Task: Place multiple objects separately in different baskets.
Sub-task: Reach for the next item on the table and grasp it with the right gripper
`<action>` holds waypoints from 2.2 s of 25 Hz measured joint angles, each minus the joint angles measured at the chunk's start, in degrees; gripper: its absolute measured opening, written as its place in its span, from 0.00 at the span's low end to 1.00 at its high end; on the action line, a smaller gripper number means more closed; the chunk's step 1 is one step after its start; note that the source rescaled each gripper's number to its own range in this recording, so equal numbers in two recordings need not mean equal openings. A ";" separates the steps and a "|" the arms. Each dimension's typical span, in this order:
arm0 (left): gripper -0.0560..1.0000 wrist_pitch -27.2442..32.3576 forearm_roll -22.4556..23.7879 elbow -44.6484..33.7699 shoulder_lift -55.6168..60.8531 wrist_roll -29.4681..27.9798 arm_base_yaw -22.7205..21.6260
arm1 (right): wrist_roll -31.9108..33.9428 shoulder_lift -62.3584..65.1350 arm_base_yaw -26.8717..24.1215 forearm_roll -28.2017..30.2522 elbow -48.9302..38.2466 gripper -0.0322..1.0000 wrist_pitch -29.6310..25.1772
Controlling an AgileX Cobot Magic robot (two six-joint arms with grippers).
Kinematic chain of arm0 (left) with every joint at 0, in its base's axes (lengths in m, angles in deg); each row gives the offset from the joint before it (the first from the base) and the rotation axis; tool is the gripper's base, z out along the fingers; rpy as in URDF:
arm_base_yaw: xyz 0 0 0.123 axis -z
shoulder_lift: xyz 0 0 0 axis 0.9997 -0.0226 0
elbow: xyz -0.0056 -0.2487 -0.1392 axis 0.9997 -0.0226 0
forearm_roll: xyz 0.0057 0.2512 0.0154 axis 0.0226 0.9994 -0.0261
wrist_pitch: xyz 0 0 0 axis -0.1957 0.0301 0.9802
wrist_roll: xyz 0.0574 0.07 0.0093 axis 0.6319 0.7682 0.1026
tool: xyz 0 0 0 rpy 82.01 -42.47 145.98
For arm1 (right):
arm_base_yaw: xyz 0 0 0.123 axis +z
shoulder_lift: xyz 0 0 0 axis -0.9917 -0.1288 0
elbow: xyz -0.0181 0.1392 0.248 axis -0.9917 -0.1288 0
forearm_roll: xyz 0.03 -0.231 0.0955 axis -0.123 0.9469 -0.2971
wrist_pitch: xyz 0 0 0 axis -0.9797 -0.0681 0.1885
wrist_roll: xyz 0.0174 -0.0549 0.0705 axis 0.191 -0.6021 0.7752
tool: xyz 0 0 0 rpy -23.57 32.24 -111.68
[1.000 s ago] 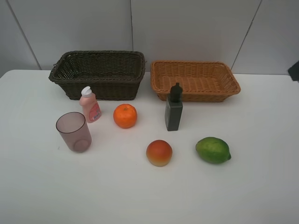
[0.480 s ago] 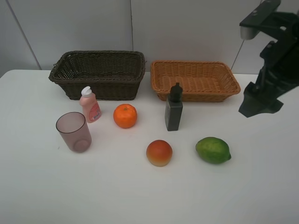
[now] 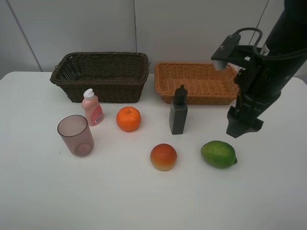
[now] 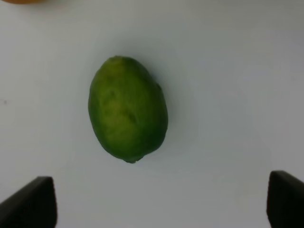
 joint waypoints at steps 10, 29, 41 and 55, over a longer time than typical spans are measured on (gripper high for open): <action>0.99 -0.04 0.00 0.00 0.00 0.00 0.00 | -0.82 -7.96 0.00 -1.01 0.00 1.00 2.85; 0.99 -0.18 0.00 0.00 0.00 0.00 0.00 | -1.24 -11.50 0.00 -1.03 -10.16 1.00 17.36; 0.99 -0.18 0.00 0.00 0.00 0.00 0.00 | -1.24 -17.13 0.00 -1.03 -10.42 1.00 20.29; 0.99 -0.18 0.00 0.00 0.00 0.00 0.00 | -1.24 -19.76 0.00 0.06 -10.42 1.00 22.44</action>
